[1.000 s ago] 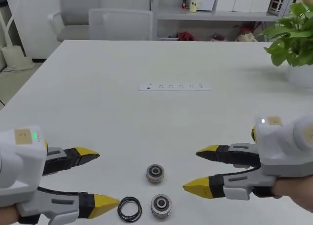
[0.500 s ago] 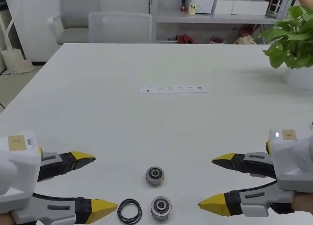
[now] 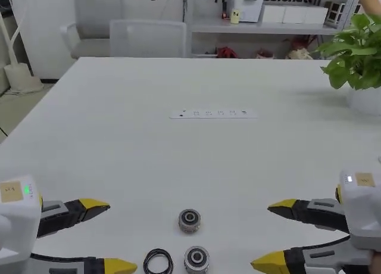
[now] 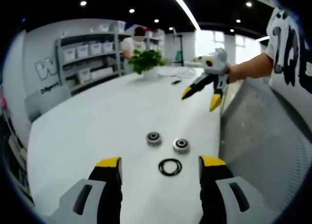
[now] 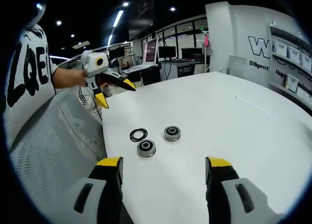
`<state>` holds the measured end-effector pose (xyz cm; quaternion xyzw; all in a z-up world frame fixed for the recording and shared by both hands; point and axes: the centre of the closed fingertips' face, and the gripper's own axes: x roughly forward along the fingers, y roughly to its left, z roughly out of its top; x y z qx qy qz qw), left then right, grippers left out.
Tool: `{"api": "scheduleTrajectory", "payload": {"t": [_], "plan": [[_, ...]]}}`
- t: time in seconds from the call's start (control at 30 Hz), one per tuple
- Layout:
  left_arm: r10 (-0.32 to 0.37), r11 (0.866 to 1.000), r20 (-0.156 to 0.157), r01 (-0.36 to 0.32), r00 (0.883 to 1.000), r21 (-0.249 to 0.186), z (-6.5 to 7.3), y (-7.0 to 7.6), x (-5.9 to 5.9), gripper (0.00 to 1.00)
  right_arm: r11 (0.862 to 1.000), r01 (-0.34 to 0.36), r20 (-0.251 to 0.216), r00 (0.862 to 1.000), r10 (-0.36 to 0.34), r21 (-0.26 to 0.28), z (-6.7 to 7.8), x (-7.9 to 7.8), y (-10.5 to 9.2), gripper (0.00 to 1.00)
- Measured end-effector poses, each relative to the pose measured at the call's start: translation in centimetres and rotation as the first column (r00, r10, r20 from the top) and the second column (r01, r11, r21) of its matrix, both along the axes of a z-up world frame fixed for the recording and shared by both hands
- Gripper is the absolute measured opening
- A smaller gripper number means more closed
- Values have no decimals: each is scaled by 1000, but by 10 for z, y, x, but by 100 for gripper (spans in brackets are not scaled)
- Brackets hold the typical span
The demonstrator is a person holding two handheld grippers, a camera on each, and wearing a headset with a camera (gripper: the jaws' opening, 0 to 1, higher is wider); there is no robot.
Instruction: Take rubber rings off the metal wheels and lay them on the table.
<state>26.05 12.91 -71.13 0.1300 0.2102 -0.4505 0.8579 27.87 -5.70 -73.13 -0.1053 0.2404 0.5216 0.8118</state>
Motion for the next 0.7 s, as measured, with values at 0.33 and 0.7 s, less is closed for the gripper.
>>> {"api": "scheduleTrajectory", "payload": {"t": [0.33,0.7], "plan": [[9,1000,6,-9,1000,-4,2,1,-2,65,1000,3,-2,1000,-3,0,-1,-3,-1,66],[22,1000,13,-22,1000,-9,4,4,-6,65,1000,22,8,1000,-22,9,2,-3,-5,66]]}}
